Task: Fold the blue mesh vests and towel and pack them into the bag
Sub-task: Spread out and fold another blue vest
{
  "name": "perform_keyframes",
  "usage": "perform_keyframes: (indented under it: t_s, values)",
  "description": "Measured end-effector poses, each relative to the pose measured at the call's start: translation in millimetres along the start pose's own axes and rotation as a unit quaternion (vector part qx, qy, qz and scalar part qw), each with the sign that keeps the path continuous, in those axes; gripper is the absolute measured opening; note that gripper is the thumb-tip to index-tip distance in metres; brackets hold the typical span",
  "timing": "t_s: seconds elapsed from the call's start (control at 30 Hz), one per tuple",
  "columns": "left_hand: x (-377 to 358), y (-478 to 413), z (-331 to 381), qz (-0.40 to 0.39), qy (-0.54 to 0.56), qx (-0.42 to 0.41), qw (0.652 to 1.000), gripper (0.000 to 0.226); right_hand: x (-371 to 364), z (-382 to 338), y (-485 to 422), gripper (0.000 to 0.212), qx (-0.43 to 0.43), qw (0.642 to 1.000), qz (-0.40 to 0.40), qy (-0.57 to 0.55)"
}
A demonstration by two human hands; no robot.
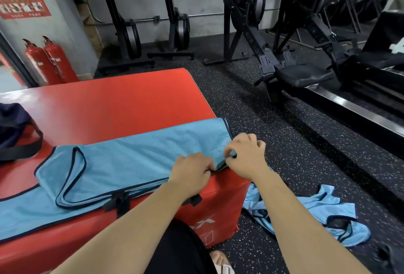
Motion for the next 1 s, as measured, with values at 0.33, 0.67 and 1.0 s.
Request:
perform_keyframes:
  t_s: [0.33, 0.67, 1.0]
  values:
    - [36, -7, -65, 0.096, 0.109, 0.126, 0.981, 0.033, 27, -46, -13, 0.042, 0.041, 0.995, 0.089, 0.008]
    - [-9, 50, -148, -0.102, -0.076, 0.219, 0.967, 0.121, -83, -96, -39, 0.069, 0.076, 0.972, -0.214, 0.061]
    - [-12, 47, -151, -0.159, -0.093, 0.215, 0.959, 0.105, -68, -44, -71, 0.071, -0.033, 0.982, -0.149, 0.111]
Point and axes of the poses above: each hand's wrist, its own y-axis away from the middle knuckle, its own x-axis out of the back of the hand, z = x × y, the point moved 8 cm from there along -y, towards the middle knuckle, and after that the axes turned 4 degrees about x, right-handed, at the moved point
